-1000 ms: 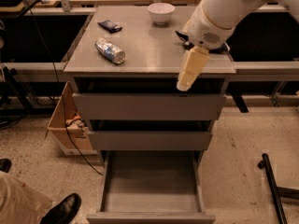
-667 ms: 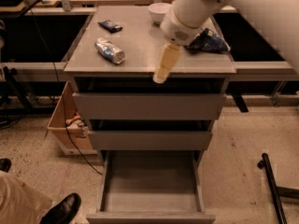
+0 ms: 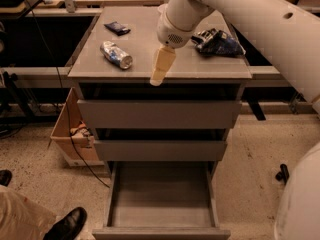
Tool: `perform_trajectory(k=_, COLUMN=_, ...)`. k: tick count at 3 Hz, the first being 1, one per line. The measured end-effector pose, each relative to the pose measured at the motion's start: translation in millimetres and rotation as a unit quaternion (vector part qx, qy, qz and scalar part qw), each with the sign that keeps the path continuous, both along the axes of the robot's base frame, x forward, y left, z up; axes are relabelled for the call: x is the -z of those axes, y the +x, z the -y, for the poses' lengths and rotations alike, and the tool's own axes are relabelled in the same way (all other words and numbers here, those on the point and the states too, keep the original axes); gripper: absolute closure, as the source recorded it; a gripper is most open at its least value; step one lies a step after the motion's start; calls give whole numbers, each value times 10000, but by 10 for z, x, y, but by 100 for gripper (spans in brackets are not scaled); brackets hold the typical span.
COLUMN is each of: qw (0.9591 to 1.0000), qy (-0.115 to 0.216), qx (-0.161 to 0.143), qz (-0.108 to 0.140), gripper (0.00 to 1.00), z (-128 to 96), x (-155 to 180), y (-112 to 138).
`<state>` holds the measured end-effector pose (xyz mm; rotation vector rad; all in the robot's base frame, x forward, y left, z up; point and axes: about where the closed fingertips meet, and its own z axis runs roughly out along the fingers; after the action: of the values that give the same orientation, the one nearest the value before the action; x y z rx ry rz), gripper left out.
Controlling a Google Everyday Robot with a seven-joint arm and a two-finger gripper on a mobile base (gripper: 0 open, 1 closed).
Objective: Place redbull can into bottom drawer
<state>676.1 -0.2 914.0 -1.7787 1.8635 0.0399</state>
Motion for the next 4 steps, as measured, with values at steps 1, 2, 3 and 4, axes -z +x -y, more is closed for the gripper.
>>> perform_trajectory(k=1, qw=9990, qy=311, qx=290, qz=-97, gripper=0, z=-169, x=141, y=184)
perform_trajectory(k=2, qw=9947, qy=721, qx=675, qz=-279, gripper=0, z=-437, x=325, y=513)
perform_trajectory(k=3, qw=9866, qy=1172, qx=1047, qz=-447, gripper=0, z=-651, x=474, y=829)
perform_trajectory(k=4, qw=9756, qy=1592, qx=1363, qz=-659, gripper=0, z=-796, x=563, y=1074)
